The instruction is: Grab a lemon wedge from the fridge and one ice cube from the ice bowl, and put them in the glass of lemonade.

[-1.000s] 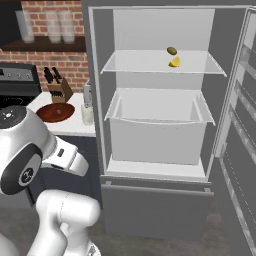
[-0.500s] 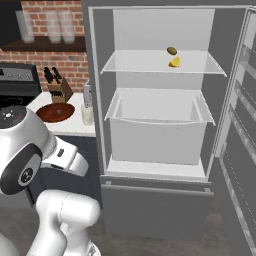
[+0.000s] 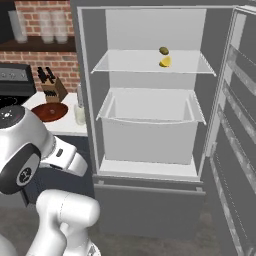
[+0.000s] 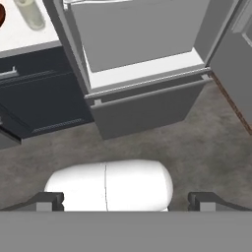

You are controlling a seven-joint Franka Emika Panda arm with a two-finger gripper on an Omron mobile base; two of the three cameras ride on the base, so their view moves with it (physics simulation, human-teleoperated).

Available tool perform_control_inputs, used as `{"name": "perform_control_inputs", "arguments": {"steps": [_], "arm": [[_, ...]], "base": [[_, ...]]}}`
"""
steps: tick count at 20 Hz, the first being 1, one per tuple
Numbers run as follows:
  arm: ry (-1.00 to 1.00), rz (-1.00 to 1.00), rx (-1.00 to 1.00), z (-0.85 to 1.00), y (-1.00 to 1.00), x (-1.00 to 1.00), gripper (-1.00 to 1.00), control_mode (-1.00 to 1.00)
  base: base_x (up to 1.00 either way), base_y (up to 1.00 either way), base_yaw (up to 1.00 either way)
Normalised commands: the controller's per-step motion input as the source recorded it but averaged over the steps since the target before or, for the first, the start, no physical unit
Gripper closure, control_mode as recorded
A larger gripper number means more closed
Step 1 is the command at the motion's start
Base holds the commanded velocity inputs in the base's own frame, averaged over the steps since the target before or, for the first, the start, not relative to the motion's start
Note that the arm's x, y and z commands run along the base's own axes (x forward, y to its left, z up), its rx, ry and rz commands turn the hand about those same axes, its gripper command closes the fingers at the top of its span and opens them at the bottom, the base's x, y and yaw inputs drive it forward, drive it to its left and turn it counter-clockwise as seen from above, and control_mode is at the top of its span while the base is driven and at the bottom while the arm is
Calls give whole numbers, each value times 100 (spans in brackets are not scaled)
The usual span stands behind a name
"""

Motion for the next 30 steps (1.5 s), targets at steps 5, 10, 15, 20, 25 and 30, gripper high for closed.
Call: {"name": "perform_control_inputs", "arguments": {"steps": [5, 10, 15, 20, 25, 30], "arm": [[0, 0, 0, 0, 0, 0, -100, 100], [0, 0, 0, 0, 0, 0, -100, 100], [0, 0, 0, 0, 0, 0, -100, 100], [0, 0, 0, 0, 0, 0, -100, 100], [0, 0, 0, 0, 0, 0, -100, 100], [0, 0, 0, 0, 0, 0, -100, 100]], "base": [[-11, -59, 0], [-1, -21, 0], [26, 0, 0], [52, -16, 0], [58, -34, 0], [39, -41, 0]]}}
